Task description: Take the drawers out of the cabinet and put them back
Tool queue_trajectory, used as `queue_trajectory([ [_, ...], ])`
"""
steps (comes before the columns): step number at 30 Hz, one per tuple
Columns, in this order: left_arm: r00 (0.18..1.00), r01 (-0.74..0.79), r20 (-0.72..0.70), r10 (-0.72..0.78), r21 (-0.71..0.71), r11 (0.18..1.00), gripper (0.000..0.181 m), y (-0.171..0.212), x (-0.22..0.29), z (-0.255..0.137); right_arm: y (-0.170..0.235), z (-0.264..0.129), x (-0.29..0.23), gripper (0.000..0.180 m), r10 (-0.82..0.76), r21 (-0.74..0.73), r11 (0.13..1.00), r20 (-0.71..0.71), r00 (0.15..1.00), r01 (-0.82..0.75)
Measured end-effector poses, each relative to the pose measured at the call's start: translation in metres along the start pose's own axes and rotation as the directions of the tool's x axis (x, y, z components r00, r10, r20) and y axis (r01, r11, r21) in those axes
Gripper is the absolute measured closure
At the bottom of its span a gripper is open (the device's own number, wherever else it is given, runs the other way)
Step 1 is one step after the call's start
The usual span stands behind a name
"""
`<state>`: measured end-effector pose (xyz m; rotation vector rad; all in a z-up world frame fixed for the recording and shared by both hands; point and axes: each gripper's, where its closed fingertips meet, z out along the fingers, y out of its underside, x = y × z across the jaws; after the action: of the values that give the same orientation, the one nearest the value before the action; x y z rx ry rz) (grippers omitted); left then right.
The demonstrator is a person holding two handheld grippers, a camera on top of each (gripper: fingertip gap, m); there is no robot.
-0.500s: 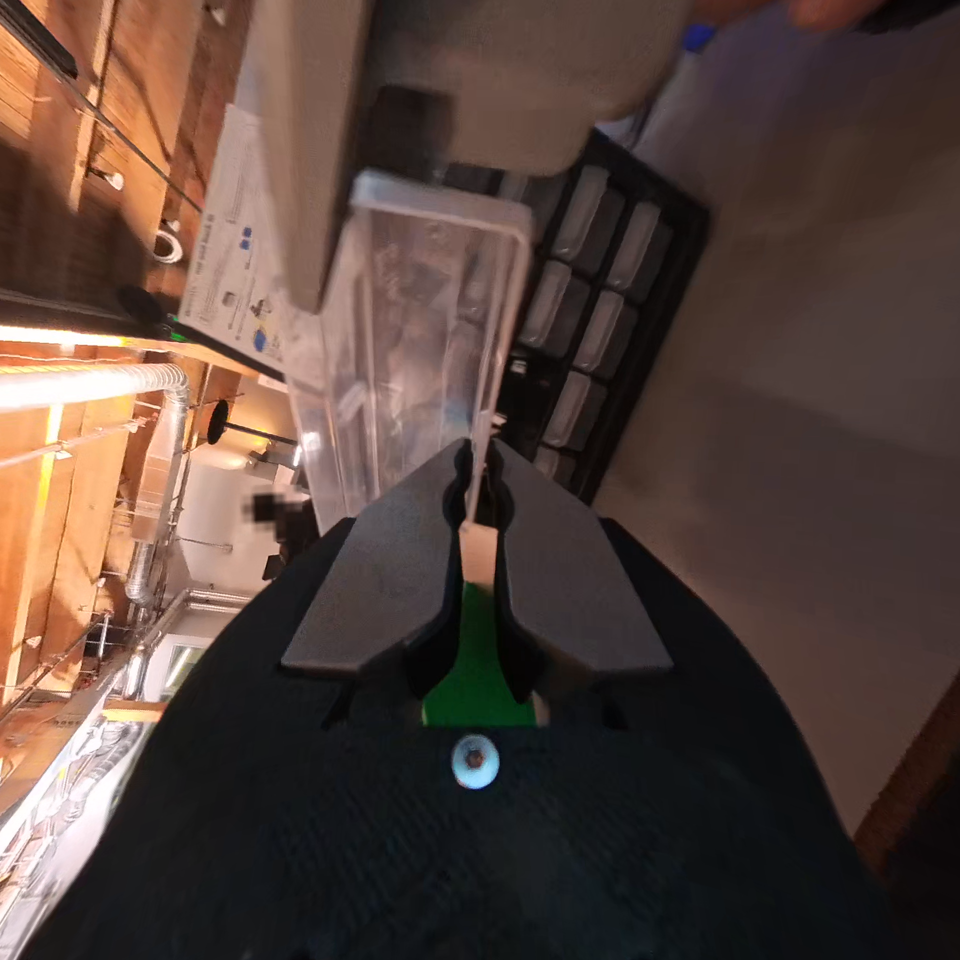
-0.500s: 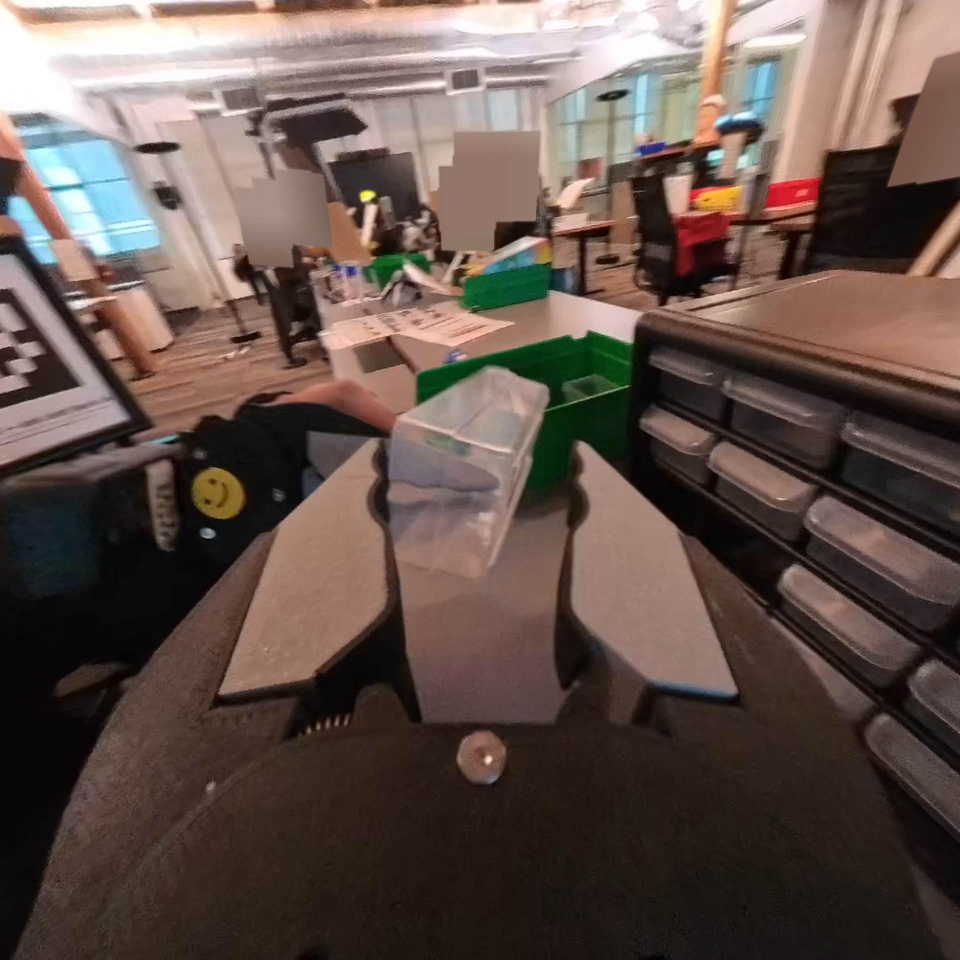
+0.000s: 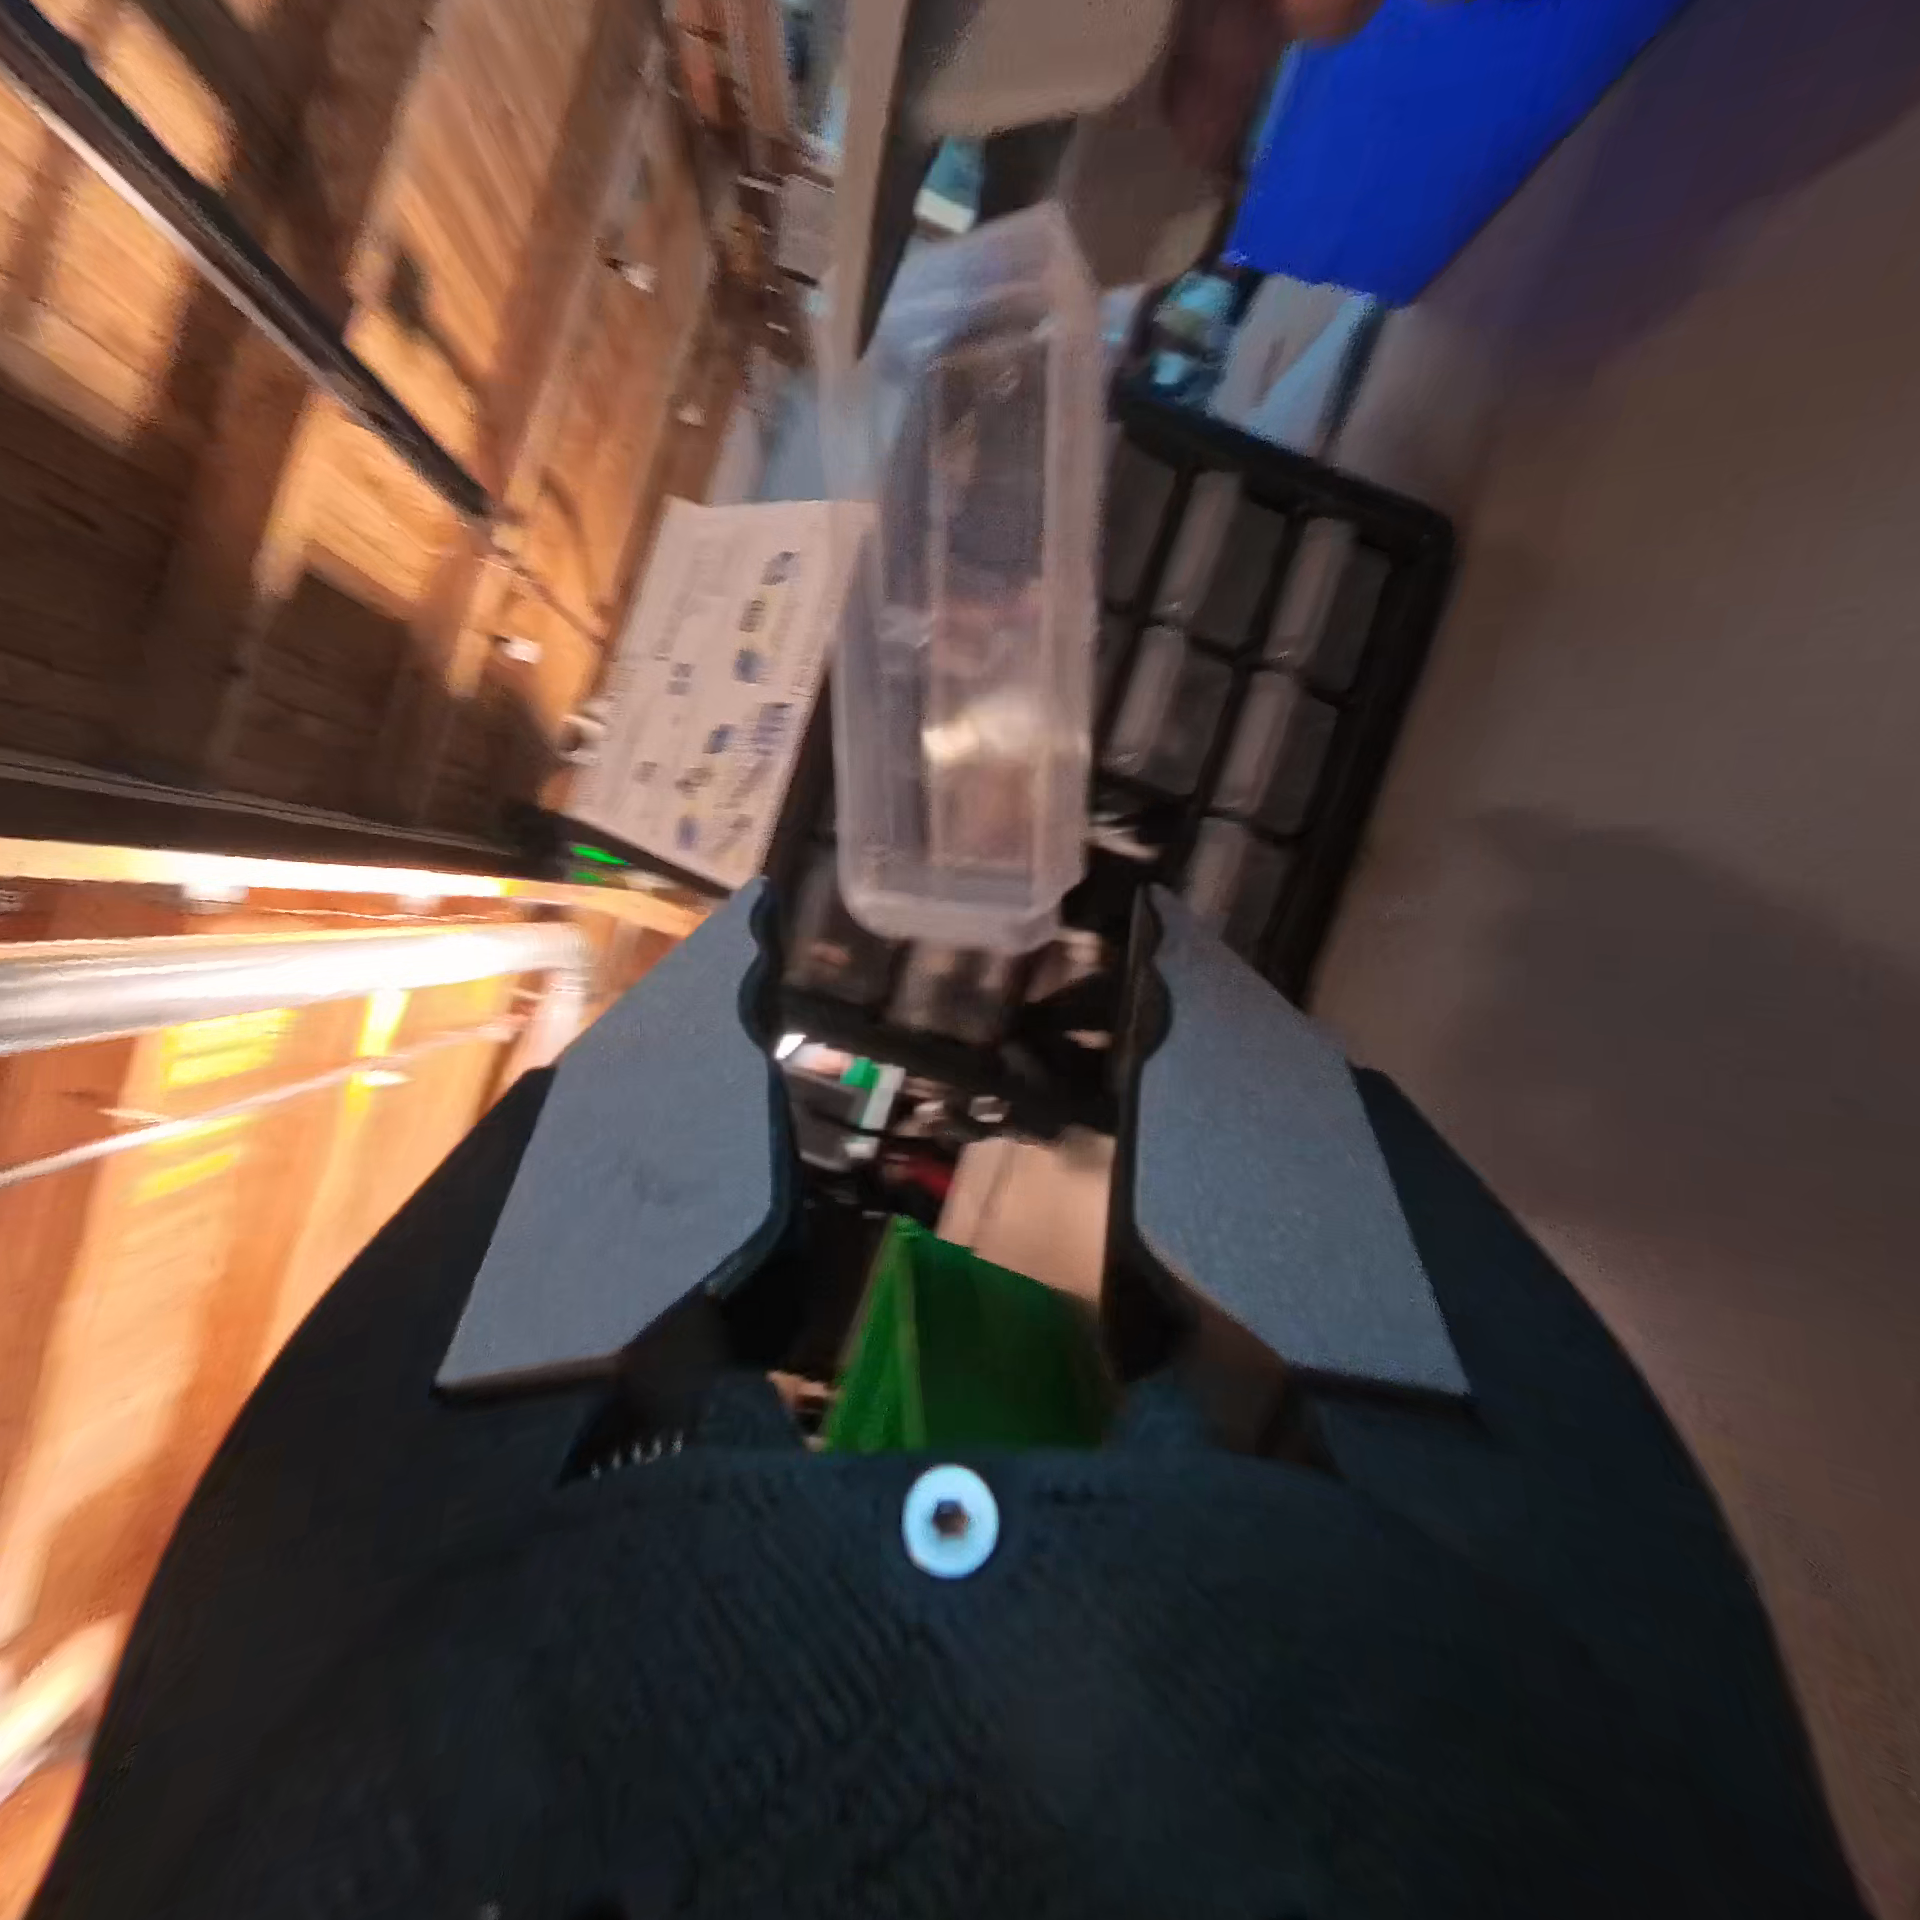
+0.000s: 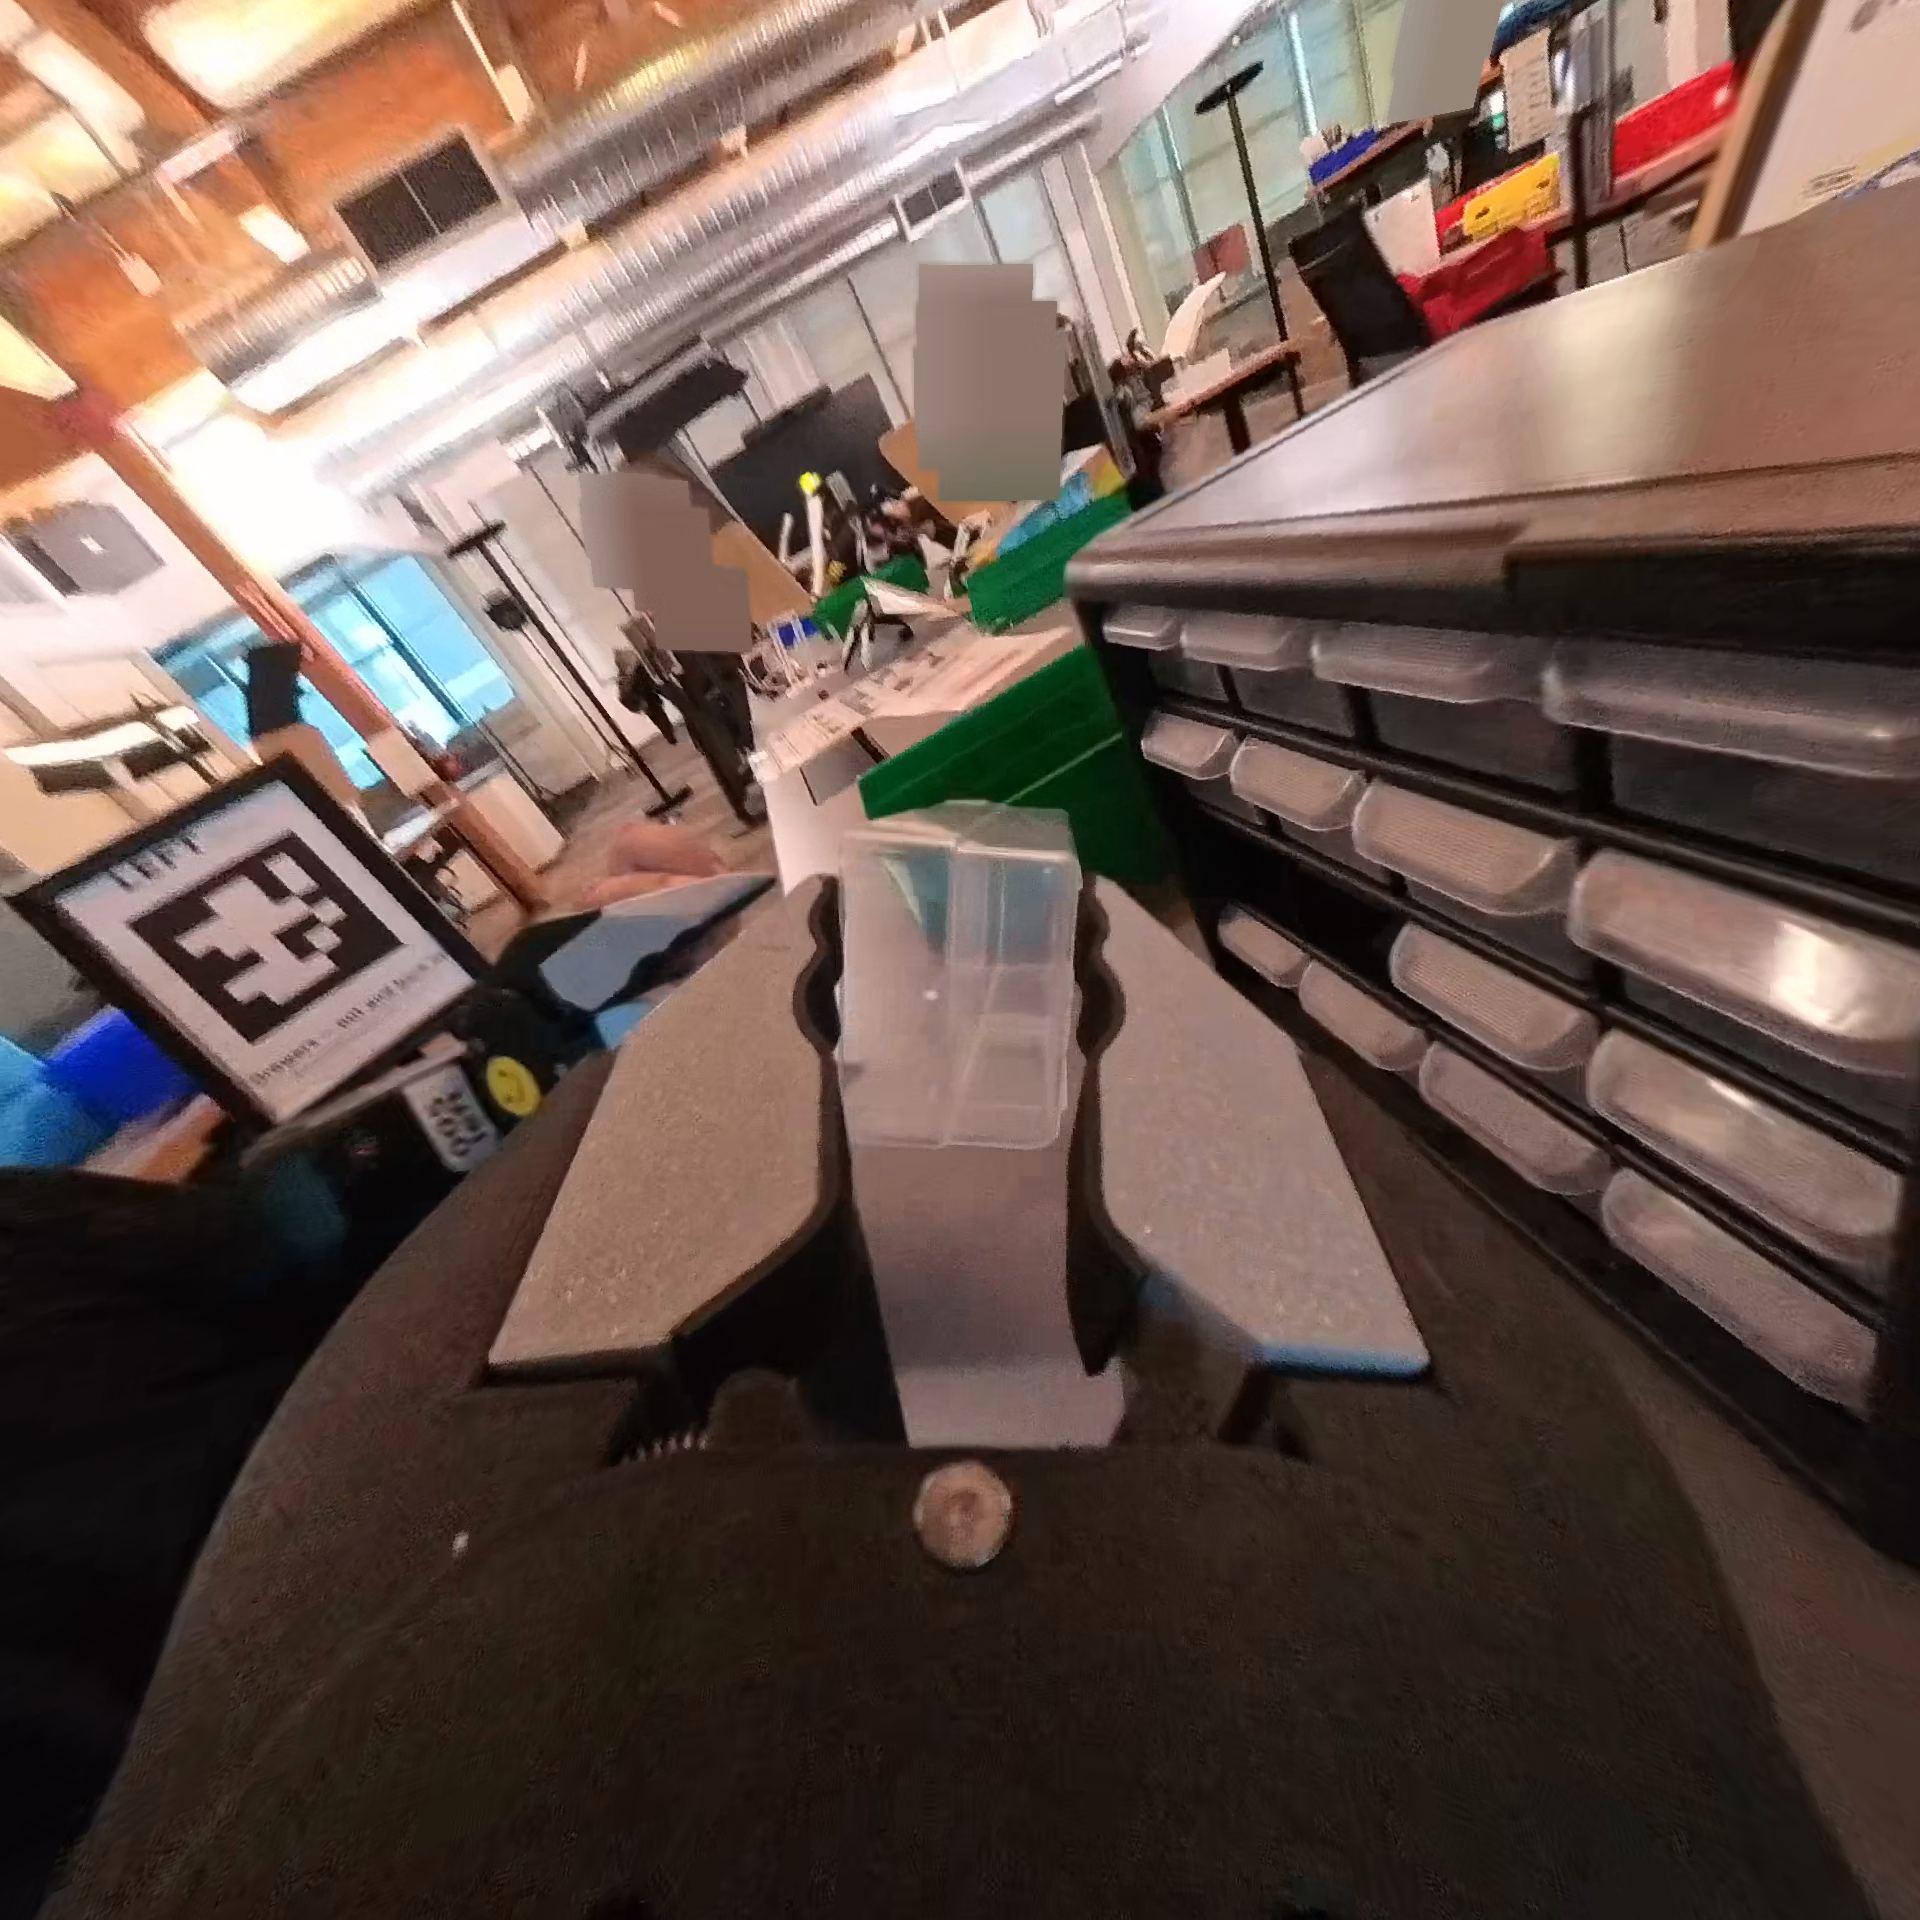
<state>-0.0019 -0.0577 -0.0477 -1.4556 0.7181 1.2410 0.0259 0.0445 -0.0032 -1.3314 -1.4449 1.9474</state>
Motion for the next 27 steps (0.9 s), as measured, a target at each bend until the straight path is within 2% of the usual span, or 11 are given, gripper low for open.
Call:
queue_trajectory([
  [1, 0.994, -0.071, 0.08, 0.071, 0.001, 0.997, 0.116, 0.006, -0.011, -0.001, -0.003, -0.005, 0.001, 0.137, 0.042, 0.012, 0.999, 0.028, 0.999, -0.043],
  [4, 0.904, -0.333, 0.284, 0.319, 0.001, 0.943, 0.12, 0.009, -0.029, -0.004, -0.007, -0.015, -0.002, 0.137, 0.176, 0.023, 0.983, 0.15, 0.973, -0.181],
  [6, 0.836, -0.452, 0.363, 0.411, 0.034, 0.891, 0.125, 0.001, -0.024, -0.007, -0.008, -0.015, -0.012, 0.137, 0.261, 0.013, 0.962, 0.26, 0.93, -0.274],
  [9, 0.789, -0.502, 0.428, 0.441, 0.035, 0.864, 0.12, -0.003, -0.019, -0.008, -0.006, -0.015, -0.023, 0.137, 0.323, -0.027, 0.94, 0.387, 0.863, -0.34],
  [13, 0.78, -0.503, 0.475, 0.408, 0.087, 0.86, 0.111, -0.02, -0.023, -0.016, 0.01, -0.01, -0.023, 0.137, 0.397, -0.132, 0.916, 0.436, 0.808, -0.379],
  [18, 0.739, -0.591, 0.477, 0.475, 0.12, 0.798, 0.129, -0.041, -0.004, -0.019, 0.03, 0.004, -0.028, 0.137, 0.485, -0.25, 0.875, 0.473, 0.736, -0.415],
  [19, 0.74, -0.598, 0.461, 0.49, 0.117, 0.793, 0.129, -0.04, -0.001, -0.018, 0.033, 0.006, -0.027, 0.136, 0.492, -0.262, 0.871, 0.47, 0.733, -0.416],
  [21, 0.792, -0.557, 0.353, 0.498, 0.084, 0.826, 0.131, -0.03, 0.002, -0.012, 0.037, 0.007, -0.013, 0.137, 0.483, -0.252, 0.875, 0.413, 0.772, -0.413],
  [24, 0.882, -0.442, 0.221, 0.416, 0.079, 0.894, 0.132, -0.021, 0.003, -0.008, 0.035, 0.009, 0.016, 0.125, 0.401, -0.169, 0.914, 0.225, 0.888, -0.37],
  [27, 0.956, -0.292, 0.033, 0.291, 0.037, 0.956, 0.132, -0.006, 0.012, -0.002, 0.03, 0.0, 0.033, 0.109, 0.206, -0.151, 0.967, -0.018, 0.978, -0.206],
])
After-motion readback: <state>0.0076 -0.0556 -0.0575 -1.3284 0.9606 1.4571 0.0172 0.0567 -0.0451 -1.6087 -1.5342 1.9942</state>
